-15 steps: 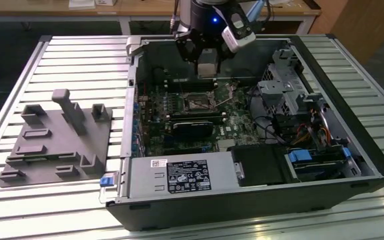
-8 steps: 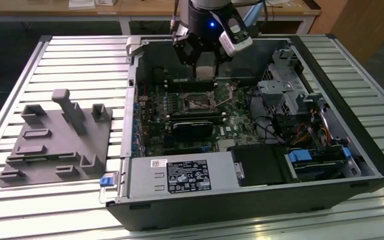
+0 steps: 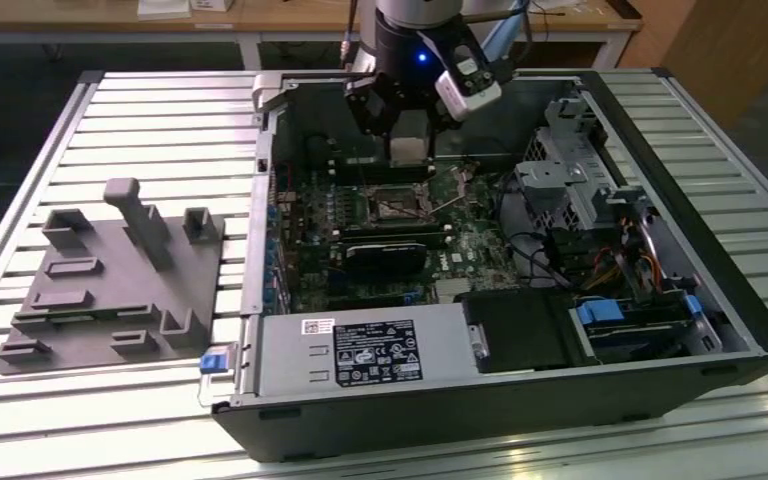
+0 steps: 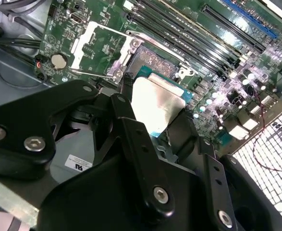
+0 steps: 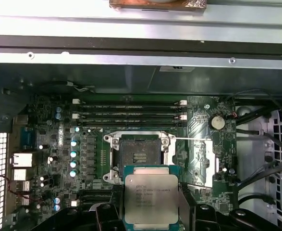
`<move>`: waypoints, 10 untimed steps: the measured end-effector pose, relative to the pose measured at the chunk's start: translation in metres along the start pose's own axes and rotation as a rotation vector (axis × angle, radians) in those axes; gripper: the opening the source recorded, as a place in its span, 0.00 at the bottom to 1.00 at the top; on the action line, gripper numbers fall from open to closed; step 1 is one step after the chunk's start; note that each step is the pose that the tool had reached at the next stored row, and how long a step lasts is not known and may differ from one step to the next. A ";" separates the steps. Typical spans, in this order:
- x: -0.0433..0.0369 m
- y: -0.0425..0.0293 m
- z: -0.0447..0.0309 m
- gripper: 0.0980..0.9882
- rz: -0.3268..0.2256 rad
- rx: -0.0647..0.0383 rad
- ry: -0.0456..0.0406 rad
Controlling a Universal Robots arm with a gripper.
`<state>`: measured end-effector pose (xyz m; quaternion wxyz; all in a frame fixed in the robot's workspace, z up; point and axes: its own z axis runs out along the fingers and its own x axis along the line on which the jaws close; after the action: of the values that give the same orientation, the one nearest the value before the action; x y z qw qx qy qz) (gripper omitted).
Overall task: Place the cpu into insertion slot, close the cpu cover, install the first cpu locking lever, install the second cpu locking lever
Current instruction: 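Place the cpu into insertion slot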
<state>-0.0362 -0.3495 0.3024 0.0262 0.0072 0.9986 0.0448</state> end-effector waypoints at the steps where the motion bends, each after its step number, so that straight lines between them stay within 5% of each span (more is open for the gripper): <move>1: 0.0001 -0.0001 0.0012 0.50 0.000 0.000 0.0008; 10: 0.0010 -0.0004 0.0107 0.50 -0.002 0.000 0.0040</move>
<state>-0.0366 -0.3489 0.2917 0.0243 0.0063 0.9987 0.0448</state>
